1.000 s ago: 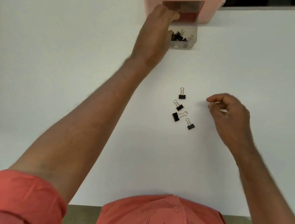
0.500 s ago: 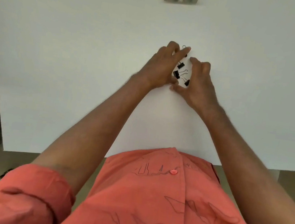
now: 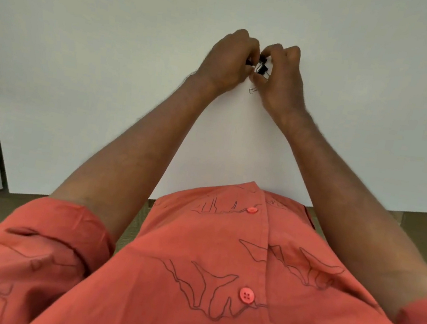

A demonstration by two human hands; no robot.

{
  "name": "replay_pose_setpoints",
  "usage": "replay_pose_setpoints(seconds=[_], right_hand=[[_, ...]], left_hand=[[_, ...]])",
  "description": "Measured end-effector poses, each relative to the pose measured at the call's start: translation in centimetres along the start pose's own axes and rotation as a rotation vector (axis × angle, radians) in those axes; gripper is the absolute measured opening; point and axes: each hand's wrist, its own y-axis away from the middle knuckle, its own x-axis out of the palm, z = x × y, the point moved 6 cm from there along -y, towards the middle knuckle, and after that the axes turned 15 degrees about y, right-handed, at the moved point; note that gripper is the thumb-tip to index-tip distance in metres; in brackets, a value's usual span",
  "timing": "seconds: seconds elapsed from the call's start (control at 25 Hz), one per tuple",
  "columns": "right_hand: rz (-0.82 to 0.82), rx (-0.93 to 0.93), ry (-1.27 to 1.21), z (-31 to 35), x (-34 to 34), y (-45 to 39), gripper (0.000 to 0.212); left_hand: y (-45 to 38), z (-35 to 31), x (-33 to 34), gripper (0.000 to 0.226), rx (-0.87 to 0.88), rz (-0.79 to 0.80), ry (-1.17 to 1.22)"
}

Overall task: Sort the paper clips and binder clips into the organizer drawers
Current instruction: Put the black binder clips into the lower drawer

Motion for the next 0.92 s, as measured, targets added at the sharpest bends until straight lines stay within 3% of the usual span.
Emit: replay_pose_setpoints(seconds=[0.32, 0.72, 0.92], right_hand=[[0.013, 0.038, -0.029, 0.4, 0.3, 0.1, 0.038], [-0.091, 0.032, -0.1, -0.1, -0.2, 1.4, 0.034], [0.025, 0.122, -0.242, -1.2, -1.1, 0.0, 0.03]], left_hand=[[0.6, -0.3, 0.2, 0.034, -0.02, -0.04, 0.079], [0.1, -0.2, 0.4, 0.022, -0.061, -0.04, 0.094], [0.4, 0.1, -0.1, 0.021, -0.025, -0.072, 0.177]])
